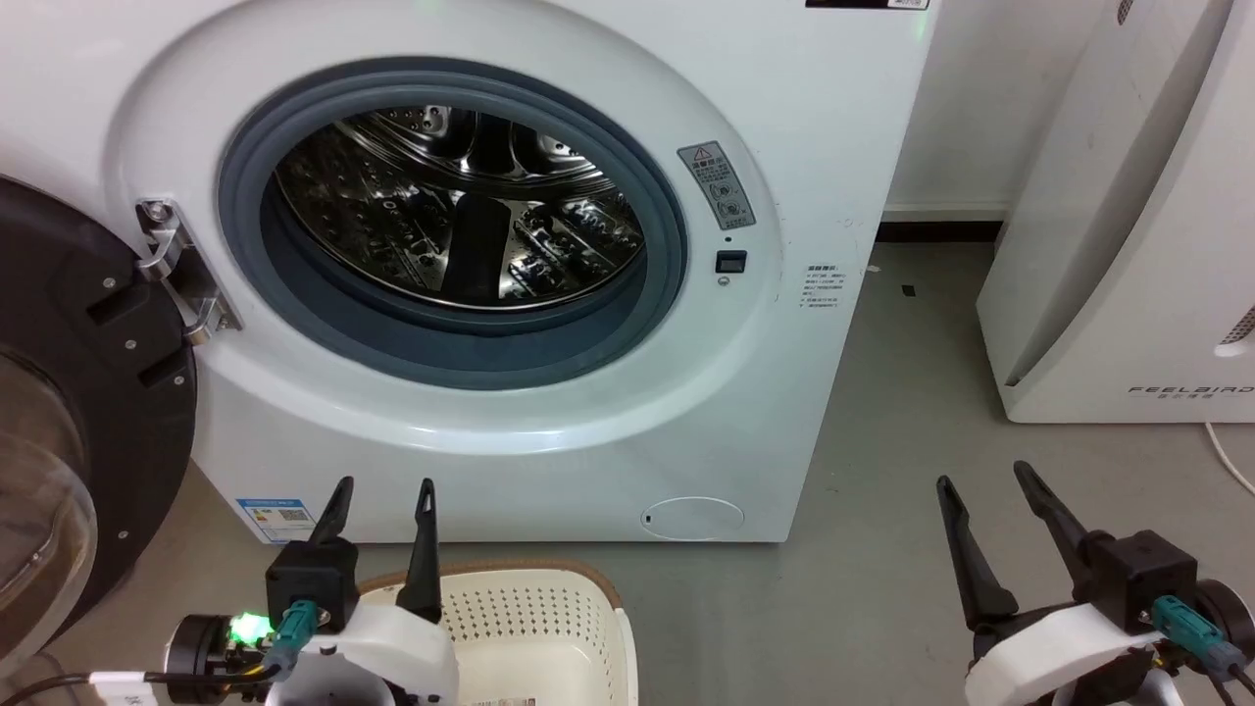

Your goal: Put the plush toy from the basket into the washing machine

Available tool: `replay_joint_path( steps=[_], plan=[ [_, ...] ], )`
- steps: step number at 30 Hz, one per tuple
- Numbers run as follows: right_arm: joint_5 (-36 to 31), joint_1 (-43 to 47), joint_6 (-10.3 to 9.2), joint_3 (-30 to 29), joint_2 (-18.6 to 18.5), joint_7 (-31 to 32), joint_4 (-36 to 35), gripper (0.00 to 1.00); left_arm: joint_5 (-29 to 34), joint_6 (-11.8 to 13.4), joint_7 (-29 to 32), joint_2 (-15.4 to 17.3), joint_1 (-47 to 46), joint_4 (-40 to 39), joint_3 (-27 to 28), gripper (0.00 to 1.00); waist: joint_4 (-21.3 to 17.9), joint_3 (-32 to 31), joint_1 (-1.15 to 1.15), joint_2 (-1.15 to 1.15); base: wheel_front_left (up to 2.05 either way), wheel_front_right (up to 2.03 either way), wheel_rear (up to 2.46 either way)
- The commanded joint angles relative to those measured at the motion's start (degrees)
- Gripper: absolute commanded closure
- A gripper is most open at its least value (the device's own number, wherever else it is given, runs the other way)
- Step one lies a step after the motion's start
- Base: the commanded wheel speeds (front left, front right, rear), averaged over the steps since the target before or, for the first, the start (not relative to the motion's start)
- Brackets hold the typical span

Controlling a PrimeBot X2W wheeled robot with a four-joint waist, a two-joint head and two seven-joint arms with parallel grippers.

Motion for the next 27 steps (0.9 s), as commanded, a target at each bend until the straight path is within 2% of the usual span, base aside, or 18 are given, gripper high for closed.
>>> replay_joint_path(
  steps=[1, 11, 27],
  plan=[
    [0.9, 0.1, -0.01, -0.1, 0.0, -0.6, -0.6, 0.00, -0.5, 0.2, -0.5, 0.1, -1.2, 0.8, -0.4, 0.00, 0.0, 0.2, 0.00, 0.00, 0.00, 0.00, 0.00],
    [2.1, -0.4, -0.01, 0.0, 0.0, -1.8, -1.3, 0.00, -0.3, 0.1, -1.7, 0.8, -4.5, 7.2, -1.5, 0.00, -0.3, 2.1, 0.00, 0.00, 0.00, 0.00, 0.00],
    [4.9, -2.7, -0.02, -0.1, 0.0, -3.6, -2.0, 0.00, -1.5, -1.9, -1.3, 2.5, -12.1, 22.5, -3.0, 0.00, -1.8, 7.6, 0.00, 0.00, 0.00, 0.00, 0.00]
  ],
)
